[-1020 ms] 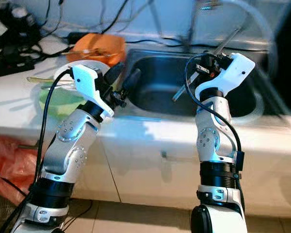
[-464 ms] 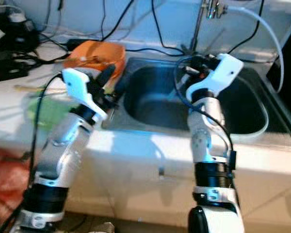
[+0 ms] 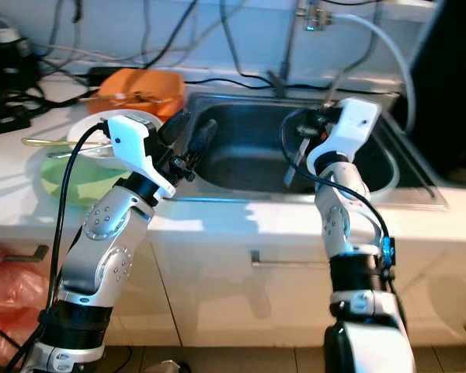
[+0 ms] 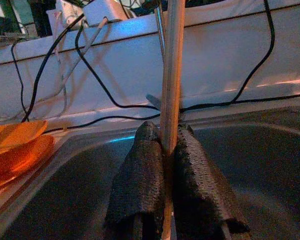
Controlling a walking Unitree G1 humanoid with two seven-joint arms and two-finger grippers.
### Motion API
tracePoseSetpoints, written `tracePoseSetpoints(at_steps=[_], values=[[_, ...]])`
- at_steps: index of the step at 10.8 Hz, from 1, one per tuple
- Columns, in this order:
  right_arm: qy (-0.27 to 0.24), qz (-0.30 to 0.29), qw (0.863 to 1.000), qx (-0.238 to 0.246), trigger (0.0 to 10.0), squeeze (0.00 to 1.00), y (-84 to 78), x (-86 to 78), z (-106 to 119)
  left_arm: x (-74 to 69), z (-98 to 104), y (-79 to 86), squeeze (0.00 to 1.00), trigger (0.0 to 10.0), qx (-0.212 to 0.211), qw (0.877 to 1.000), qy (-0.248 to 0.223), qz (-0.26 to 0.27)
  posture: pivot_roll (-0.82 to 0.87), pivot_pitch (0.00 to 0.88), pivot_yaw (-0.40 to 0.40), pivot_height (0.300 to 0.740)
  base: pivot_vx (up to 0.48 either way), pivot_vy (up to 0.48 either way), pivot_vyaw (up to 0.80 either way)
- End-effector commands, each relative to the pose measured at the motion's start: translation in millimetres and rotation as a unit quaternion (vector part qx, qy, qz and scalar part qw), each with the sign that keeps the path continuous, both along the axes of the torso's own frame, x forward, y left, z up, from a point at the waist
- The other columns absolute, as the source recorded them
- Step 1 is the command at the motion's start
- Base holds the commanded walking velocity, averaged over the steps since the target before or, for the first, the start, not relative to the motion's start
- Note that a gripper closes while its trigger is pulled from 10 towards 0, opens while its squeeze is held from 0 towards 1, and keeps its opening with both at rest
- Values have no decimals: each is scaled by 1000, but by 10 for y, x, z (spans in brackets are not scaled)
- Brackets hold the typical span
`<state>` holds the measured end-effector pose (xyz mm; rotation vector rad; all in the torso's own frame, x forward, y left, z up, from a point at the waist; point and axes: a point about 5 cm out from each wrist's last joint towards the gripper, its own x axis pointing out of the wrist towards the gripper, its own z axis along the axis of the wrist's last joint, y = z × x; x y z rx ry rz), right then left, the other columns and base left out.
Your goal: Kitchen organization
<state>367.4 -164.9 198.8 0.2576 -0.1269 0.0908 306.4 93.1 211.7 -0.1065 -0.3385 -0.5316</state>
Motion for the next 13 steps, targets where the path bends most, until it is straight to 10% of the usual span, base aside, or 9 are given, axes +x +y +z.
tracePoseSetpoints(at_steps=[1, 5, 13], values=[[-6, 18, 1000, -21, 10000, 0, 2, 68, 99, 10, 34, -1, 0, 10000, 4, 1000, 1, 4, 65, 23, -28, 740, 0, 0, 0], [-7, 78, 994, -70, 10000, 0, 33, 280, 191, -1, -32, 71, 0, 10000, 26, 999, 30, 17, 101, 31, -27, 740, 0, 0, 0], [-78, 97, 990, -63, 10000, 0, 199, 181, 197, -34, -53, 92, 0, 10000, 36, 998, 42, 14, 102, 57, -10, 740, 269, 212, 0]])
